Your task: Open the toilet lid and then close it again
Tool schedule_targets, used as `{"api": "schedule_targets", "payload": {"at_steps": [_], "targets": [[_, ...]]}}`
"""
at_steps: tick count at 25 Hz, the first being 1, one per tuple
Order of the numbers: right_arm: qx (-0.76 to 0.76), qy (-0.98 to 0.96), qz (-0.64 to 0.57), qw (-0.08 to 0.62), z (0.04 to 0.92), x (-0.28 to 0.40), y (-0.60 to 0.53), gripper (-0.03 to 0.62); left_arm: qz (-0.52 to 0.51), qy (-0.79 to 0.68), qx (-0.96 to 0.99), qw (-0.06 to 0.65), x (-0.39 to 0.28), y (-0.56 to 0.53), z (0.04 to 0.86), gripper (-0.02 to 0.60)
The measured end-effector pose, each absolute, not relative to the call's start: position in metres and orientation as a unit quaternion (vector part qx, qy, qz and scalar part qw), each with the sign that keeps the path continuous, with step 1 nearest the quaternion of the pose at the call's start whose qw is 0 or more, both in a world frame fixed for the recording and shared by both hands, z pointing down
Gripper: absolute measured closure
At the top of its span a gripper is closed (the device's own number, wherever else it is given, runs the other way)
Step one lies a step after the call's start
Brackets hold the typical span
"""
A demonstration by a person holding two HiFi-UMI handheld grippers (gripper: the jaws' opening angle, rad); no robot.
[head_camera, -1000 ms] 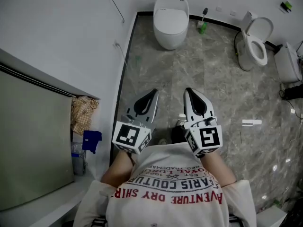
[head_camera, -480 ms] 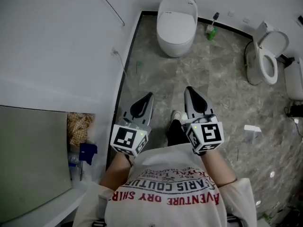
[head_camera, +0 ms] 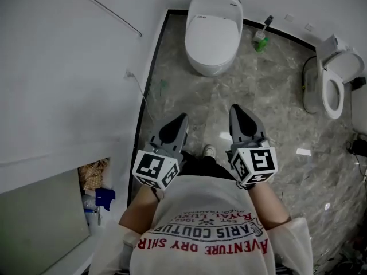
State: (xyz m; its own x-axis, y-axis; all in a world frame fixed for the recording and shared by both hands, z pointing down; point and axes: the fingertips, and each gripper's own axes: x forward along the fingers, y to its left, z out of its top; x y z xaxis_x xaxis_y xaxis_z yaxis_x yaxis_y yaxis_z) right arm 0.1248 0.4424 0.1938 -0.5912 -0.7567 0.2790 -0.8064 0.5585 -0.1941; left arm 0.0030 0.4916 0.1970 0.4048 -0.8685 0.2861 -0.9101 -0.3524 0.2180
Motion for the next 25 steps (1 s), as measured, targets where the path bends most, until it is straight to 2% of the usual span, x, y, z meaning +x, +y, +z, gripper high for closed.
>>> {"api": "schedule_targets", "payload": {"at_steps": [5,11,18,25], "targets": [[0.449,-0.864,0.203,0.098,0.240,0.099,0.368,0.582,0.076,-0.529,0.816,0.221,-0.018,0.412,0.247,0.578],[0.475,-0.843,0.222,0.122,0.289,0.060,0.264,0.582,0.042,-0.497,0.810,0.309,-0.056,0.291,0.300,0.578],[0.513,-0.807,0.271,0.108,0.344,0.030,0.151,0.582,0.100,-0.450,0.831,0.312,-0.081,0.168,0.353,0.578],[0.517,-0.786,0.308,0.145,0.456,0.027,0.096,0.582,0.156,-0.432,0.832,0.312,-0.071,0.123,0.468,0.578]]}}
